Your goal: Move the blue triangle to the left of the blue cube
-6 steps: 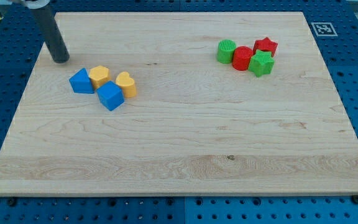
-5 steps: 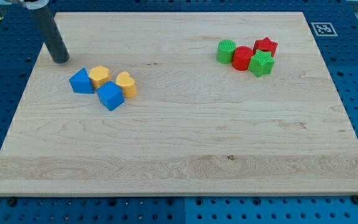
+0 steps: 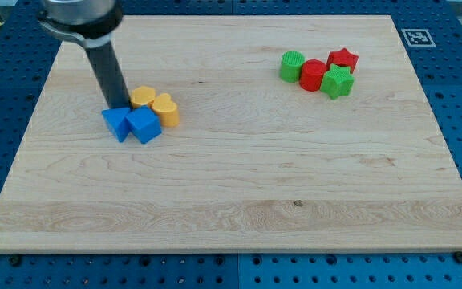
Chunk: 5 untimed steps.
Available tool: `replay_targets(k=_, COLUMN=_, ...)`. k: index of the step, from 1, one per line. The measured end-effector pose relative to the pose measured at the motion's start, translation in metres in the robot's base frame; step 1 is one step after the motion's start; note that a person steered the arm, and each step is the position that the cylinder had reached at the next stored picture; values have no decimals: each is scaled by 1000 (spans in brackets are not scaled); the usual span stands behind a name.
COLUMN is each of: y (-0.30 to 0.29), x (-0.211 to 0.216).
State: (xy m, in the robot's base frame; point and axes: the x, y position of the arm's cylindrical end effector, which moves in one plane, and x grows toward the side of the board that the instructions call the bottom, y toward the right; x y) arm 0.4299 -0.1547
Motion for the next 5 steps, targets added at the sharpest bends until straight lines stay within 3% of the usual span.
replay_targets(k=3, y=37, x=27)
replay_targets(k=4, y=15, x=28)
replay_targets(k=5, y=-43, x=23)
